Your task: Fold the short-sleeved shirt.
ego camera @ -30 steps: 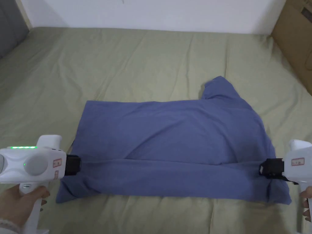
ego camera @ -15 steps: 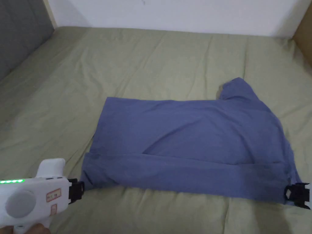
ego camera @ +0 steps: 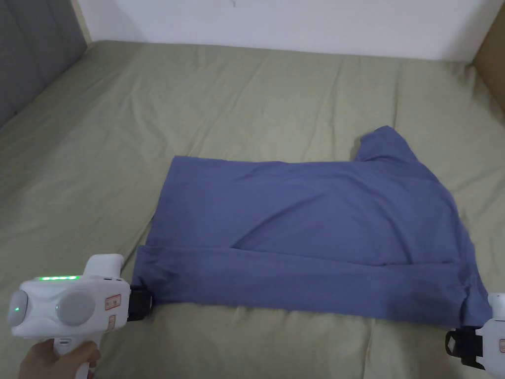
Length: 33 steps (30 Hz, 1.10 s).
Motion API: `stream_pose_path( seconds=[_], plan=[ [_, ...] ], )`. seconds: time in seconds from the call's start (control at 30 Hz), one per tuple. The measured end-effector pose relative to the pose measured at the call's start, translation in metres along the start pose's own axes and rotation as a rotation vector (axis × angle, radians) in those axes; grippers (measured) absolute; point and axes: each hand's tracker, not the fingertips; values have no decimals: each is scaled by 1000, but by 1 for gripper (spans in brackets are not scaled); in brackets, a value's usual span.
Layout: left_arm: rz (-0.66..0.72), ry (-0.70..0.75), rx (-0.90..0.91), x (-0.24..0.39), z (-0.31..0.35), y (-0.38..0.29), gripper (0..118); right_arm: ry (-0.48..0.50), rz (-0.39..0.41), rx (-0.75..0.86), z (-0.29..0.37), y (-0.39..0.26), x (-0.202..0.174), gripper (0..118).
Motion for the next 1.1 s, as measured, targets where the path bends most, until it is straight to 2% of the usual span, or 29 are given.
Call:
stream_pose_path(
  seconds=[0.03,0.07,0.27,0.3,0.33,0.37,0.5,0.57,0.6,0.63,0.67,0.7,0.73,0.8,0.83,0.9,1.03,1.1],
  plan=[
    [-11,-53,37,0,0,-2,24,-4,0,-4,-1,-1,0,0],
    [-28,-41,42,1,2,-1,5,-6,0,-9,-1,-1,0,0],
    [-36,-26,53,10,11,2,4,-27,-16,23,-2,3,16,3],
    [-34,-27,52,8,12,4,4,-35,-26,34,0,5,20,23],
    [-26,-35,62,7,15,4,4,-39,-36,36,-1,9,24,69],
    [-17,-45,61,5,17,4,4,-41,-52,40,-2,12,28,90],
    [-13,-63,61,1,21,8,4,-54,-103,42,-22,30,41,90],
    [-18,-59,55,7,26,9,4,-32,-104,32,-35,34,43,82],
    [-20,-56,54,9,26,9,4,-20,-96,20,-43,35,42,65],
    [-21,-55,50,10,26,9,4,-39,-82,8,-47,35,37,33],
    [-23,-58,43,10,26,9,4,-89,-47,18,-45,34,30,26],
    [-25,-60,40,11,28,9,4,-66,-23,23,-41,34,26,20],
    [-29,-54,45,12,29,9,4,-75,14,21,-37,36,23,17],
    [-34,-55,40,12,31,11,4,-70,8,24,-30,36,23,12],
    [-34,-57,42,10,32,12,4,-26,-13,28,-25,37,26,12],
    [-34,-55,46,8,37,13,4,-26,-23,52,-11,35,29,12],
    [-31,-62,61,-1,44,16,4,-7,4,37,8,31,26,11],
    [-33,-58,68,0,50,15,4,-29,17,52,13,25,24,11]
  ],
)
